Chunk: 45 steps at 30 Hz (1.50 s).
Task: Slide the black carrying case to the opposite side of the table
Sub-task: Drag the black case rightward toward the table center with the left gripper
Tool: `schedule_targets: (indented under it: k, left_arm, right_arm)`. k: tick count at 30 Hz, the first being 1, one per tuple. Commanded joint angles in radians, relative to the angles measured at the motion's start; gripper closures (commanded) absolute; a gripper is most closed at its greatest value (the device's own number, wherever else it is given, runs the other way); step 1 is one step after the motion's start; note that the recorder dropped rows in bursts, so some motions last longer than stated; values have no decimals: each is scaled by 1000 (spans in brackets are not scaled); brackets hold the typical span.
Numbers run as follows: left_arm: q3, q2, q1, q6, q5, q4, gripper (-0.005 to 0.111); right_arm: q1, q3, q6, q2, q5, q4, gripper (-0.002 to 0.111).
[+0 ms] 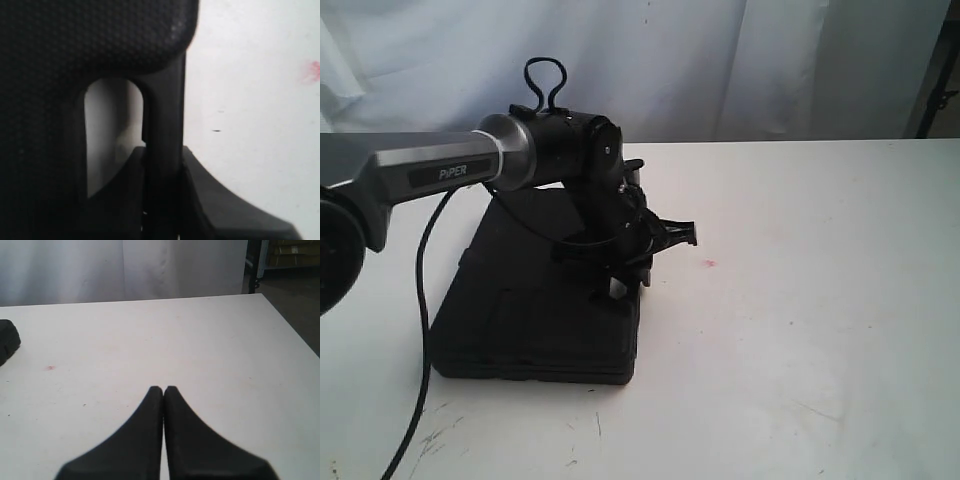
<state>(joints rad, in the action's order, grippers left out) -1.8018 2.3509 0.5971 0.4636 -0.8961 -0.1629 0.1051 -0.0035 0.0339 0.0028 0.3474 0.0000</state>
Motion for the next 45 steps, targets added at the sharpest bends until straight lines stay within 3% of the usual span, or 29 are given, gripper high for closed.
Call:
schedule_targets:
  k: [1, 14, 41, 45]
  left_arm:
    - [-70, 10, 52, 40, 29, -46, 107]
    - [-158, 61, 70, 89, 48, -125, 107]
    - [-158, 78, 95, 86, 152, -175, 107]
    - [-158, 78, 95, 86, 159, -160, 102]
  right_arm:
    - [-6, 3, 3, -3, -4, -18, 108]
    - [-6, 3, 3, -3, -4, -18, 108]
    - [-6, 3, 3, -3, -4, -18, 108]
    - [-6, 3, 3, -3, -4, -18, 108]
